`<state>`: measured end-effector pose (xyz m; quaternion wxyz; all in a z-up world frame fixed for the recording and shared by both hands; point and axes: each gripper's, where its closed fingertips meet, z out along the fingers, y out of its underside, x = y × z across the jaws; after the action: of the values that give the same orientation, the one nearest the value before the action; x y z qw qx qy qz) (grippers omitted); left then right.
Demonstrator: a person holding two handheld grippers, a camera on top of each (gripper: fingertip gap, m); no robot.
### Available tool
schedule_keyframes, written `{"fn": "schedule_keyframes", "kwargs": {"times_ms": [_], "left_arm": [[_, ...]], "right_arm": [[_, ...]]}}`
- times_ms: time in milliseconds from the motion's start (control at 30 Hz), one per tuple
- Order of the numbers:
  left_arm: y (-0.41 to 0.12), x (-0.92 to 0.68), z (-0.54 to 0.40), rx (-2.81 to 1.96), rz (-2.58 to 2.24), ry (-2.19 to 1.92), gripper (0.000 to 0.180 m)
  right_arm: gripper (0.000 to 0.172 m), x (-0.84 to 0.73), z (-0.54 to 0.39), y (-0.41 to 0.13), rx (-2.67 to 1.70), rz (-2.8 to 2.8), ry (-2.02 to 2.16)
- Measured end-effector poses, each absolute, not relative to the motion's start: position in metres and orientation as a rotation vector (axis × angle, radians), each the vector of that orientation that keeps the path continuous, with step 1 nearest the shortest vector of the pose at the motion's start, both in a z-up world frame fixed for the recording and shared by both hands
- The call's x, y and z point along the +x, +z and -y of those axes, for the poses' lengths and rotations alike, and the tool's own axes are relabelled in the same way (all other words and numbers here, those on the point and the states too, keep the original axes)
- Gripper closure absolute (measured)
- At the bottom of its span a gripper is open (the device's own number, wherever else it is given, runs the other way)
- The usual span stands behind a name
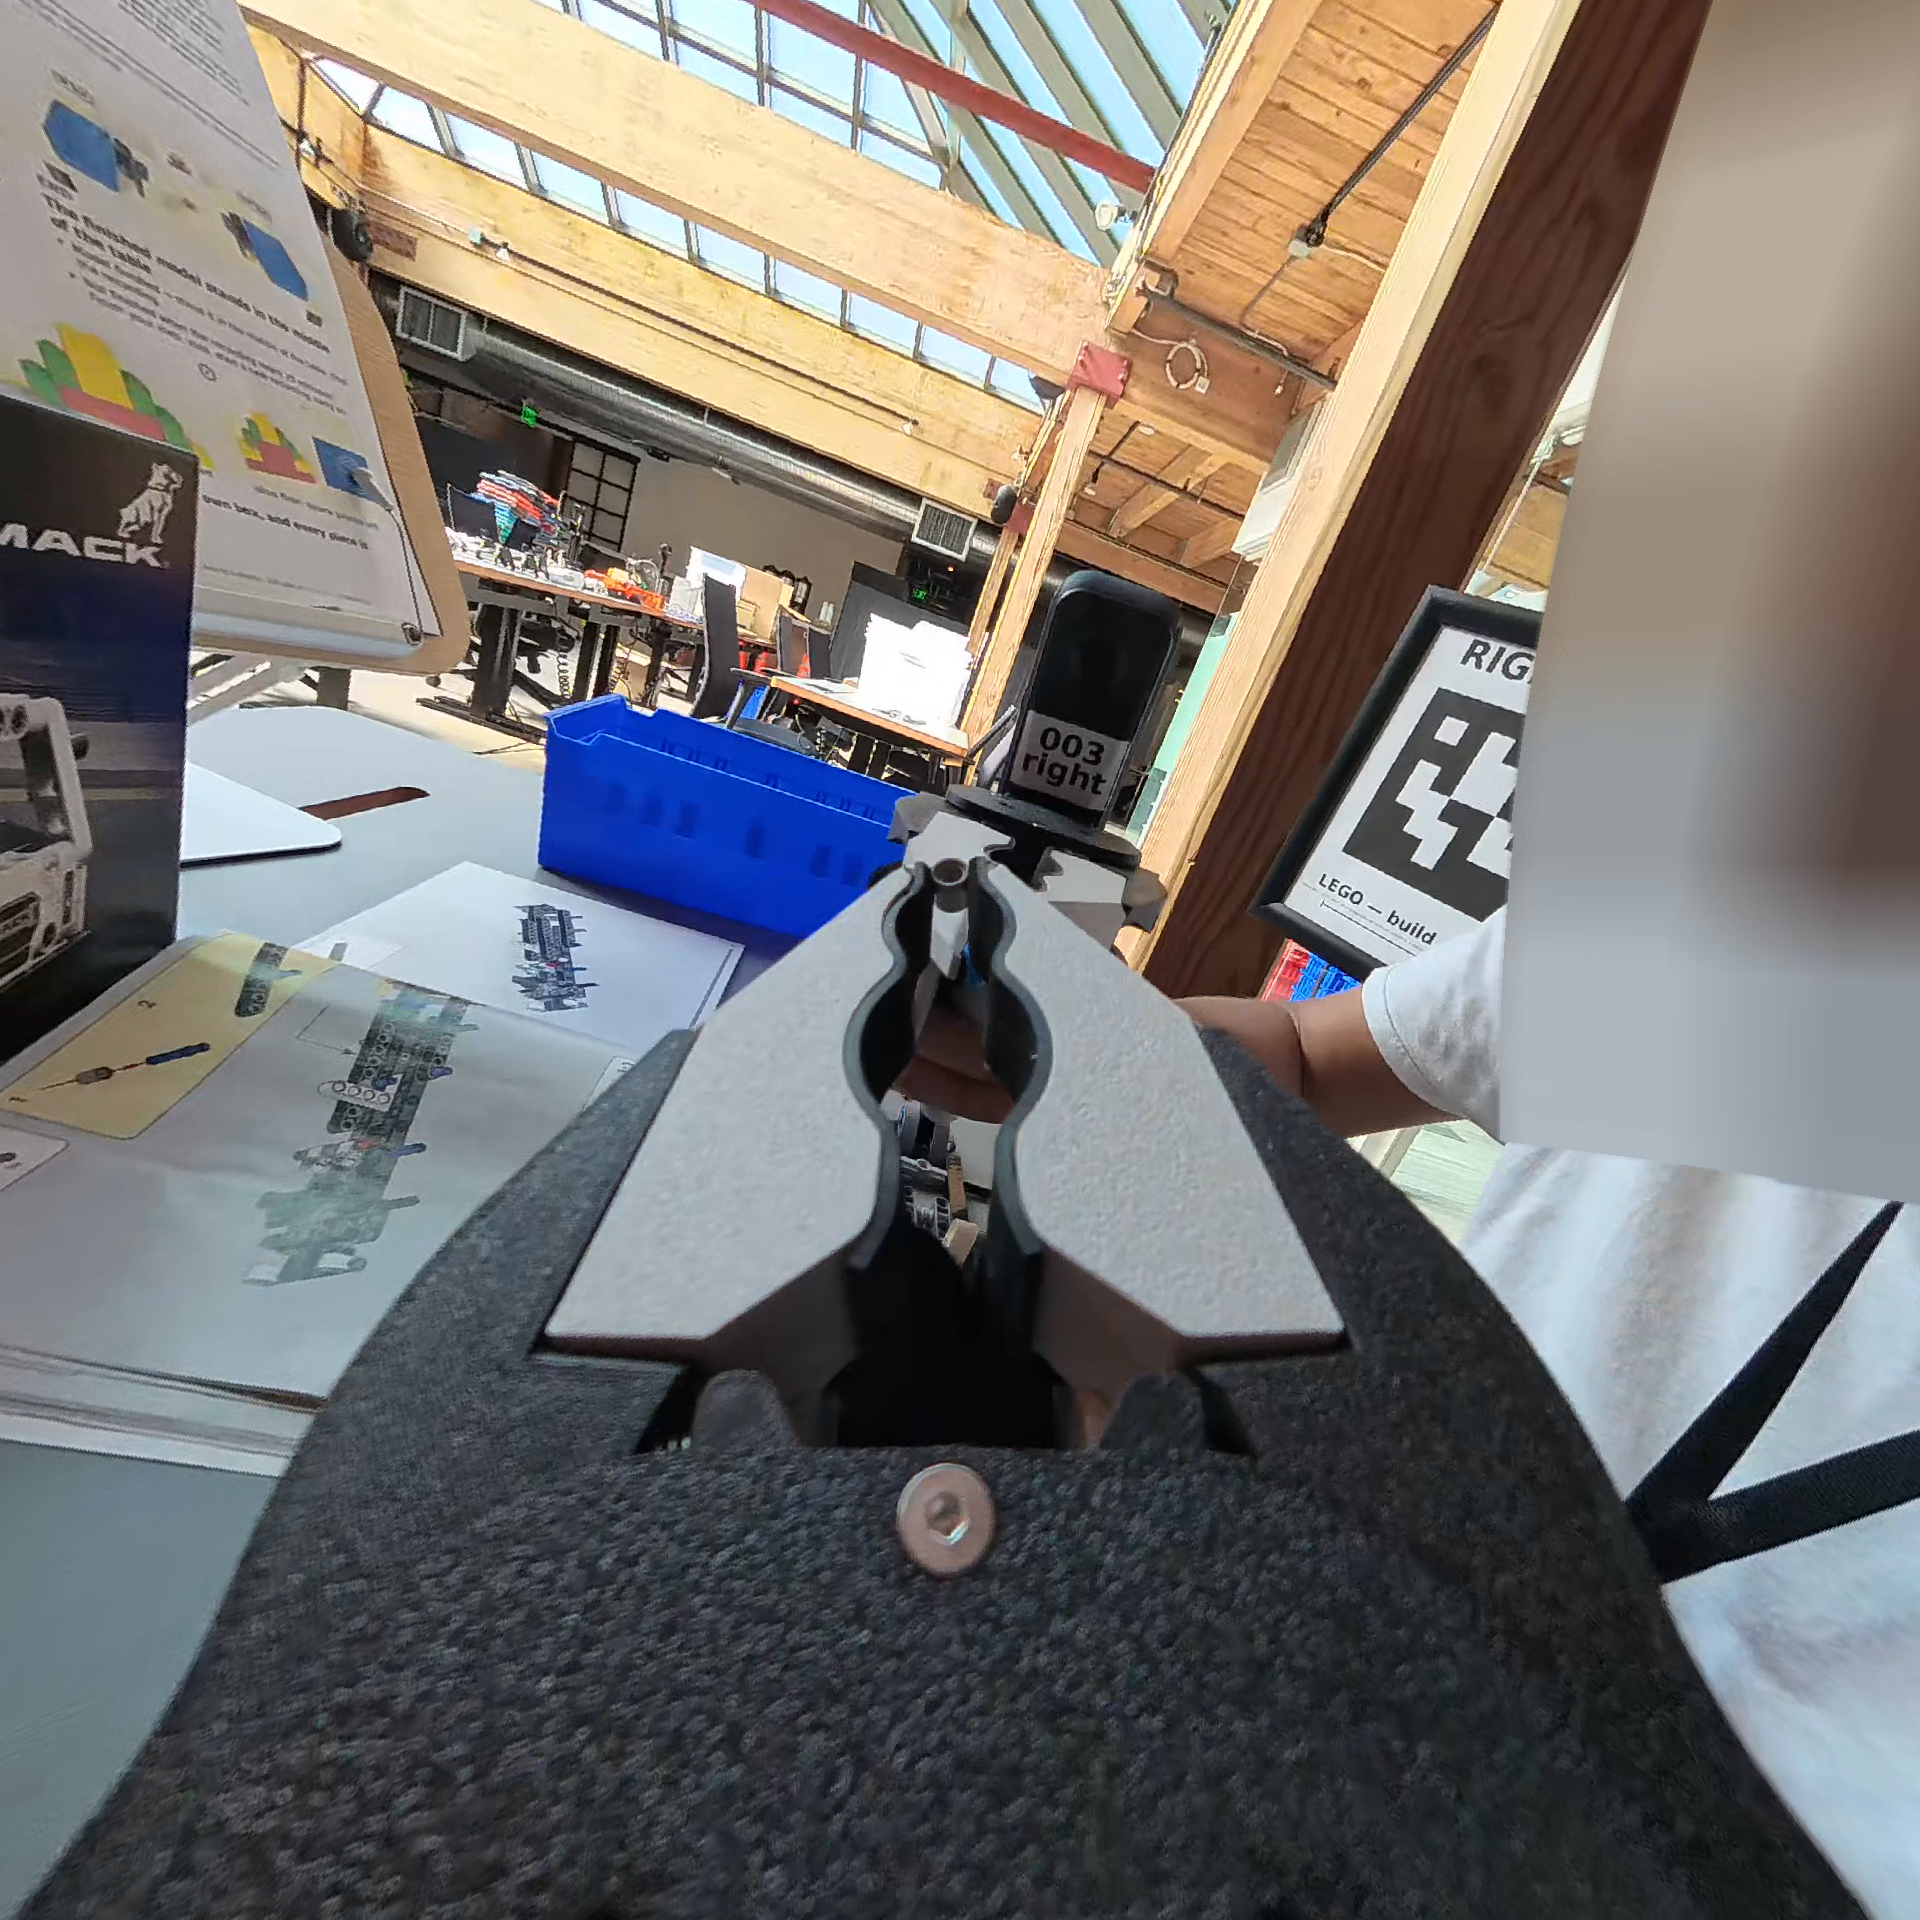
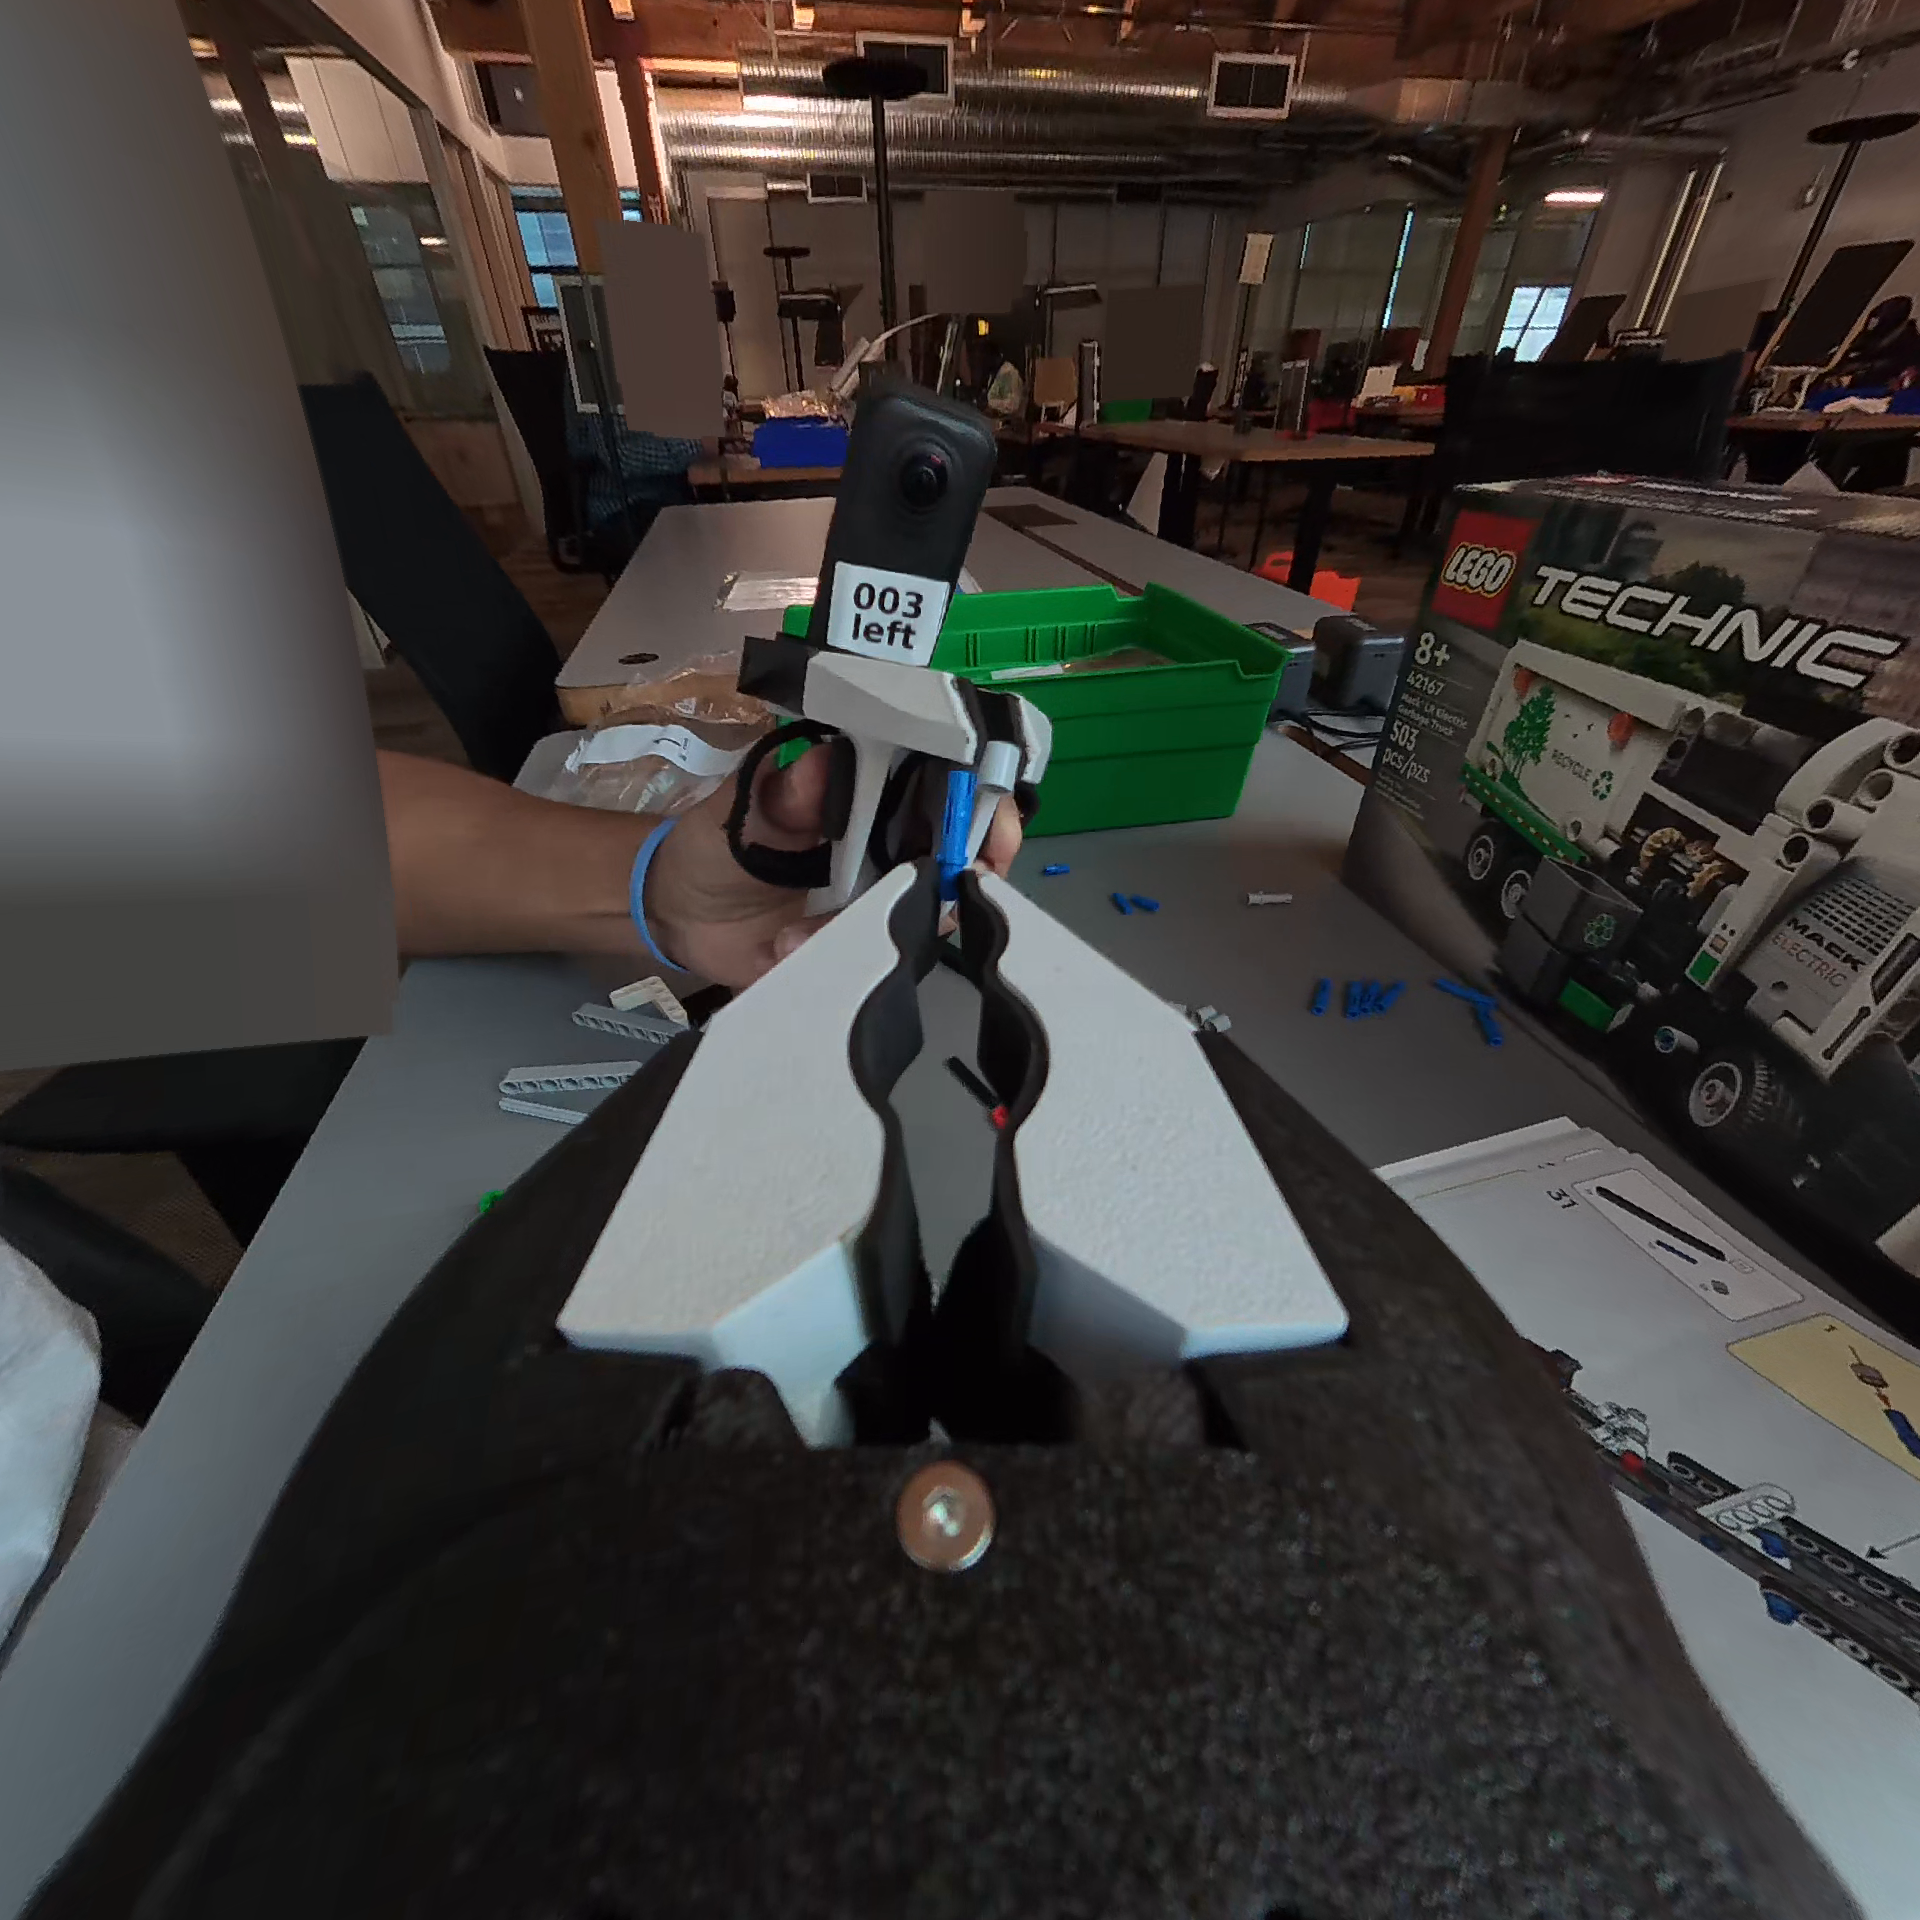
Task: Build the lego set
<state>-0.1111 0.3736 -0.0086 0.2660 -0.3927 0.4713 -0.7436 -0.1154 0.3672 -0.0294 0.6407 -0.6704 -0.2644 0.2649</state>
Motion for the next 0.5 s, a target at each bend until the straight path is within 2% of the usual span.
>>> {"fn": "schedule_keyframes", "kwargs": {"times_ms": [500], "left_arm": [[-0.0155, -0.1106, -0.3730, -1.071, -1.361, -1.912, 0.176]], "right_arm": [[0.170, -0.1119, -0.3682, -0.0380, -1.601, 0.599, 0.609]]}}
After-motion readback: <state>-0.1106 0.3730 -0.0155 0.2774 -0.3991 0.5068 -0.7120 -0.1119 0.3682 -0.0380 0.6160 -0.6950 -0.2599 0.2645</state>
